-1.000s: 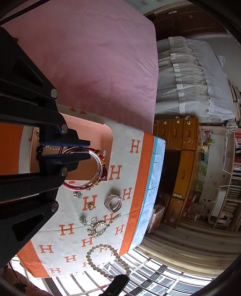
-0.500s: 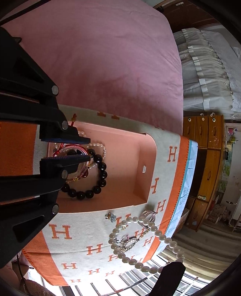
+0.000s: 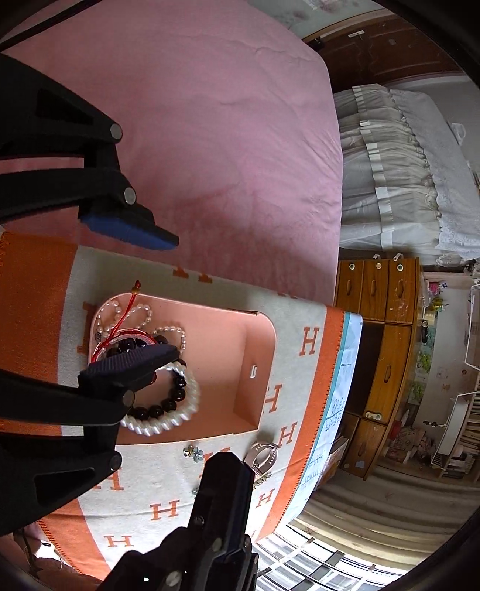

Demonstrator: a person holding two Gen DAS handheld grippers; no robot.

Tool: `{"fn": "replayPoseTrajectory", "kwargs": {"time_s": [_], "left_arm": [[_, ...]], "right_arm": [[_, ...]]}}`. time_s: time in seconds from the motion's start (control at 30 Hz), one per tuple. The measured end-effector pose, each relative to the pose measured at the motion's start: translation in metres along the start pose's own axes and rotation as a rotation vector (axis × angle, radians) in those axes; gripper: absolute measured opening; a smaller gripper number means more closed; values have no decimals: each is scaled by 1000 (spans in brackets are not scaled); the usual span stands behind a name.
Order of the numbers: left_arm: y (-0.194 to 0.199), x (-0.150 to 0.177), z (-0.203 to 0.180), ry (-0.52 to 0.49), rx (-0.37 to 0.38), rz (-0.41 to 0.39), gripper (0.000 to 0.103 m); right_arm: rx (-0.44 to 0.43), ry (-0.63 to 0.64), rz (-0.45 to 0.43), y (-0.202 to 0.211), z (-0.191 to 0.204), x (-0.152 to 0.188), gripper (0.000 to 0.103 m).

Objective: Organize jewelry
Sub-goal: 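Lower both held bracelets into the pink box and open both tools, then reach the left tool to the pink watch while the right tool reaches the gold hair comb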

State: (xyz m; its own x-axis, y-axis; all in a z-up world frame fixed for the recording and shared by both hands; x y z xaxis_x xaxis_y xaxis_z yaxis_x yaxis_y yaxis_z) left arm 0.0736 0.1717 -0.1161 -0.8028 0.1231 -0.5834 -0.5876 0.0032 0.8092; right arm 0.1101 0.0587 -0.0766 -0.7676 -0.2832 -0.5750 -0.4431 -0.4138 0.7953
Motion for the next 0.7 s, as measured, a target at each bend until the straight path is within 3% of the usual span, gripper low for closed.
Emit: {"fn": "replayPoseTrajectory", "kwargs": {"time_s": [0.3,0.7], "left_arm": [[8,-4,-5,-16,-15,-16,54],[13,-7,-26,-52,-24,-15,65]], "right_arm": [[28,-64,0,4,-20,10,16],[28,-98,-14,18,-36,33,16]]}}
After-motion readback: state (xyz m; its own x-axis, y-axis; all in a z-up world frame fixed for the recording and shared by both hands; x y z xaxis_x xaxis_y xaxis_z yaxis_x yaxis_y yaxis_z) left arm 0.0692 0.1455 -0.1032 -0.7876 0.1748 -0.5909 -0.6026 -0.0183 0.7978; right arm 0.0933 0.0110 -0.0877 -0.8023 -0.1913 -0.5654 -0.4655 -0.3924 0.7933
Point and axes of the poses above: each gripper's, at about its wrist camera, not at the fingertips, and y roughly against the way its jaws point, z to its left, x to its underside, the point moved 1 cm from there along -y, roughly the way its jaws point, and after that the axes turned 11 degrees about -y, right-handed, at the moved point
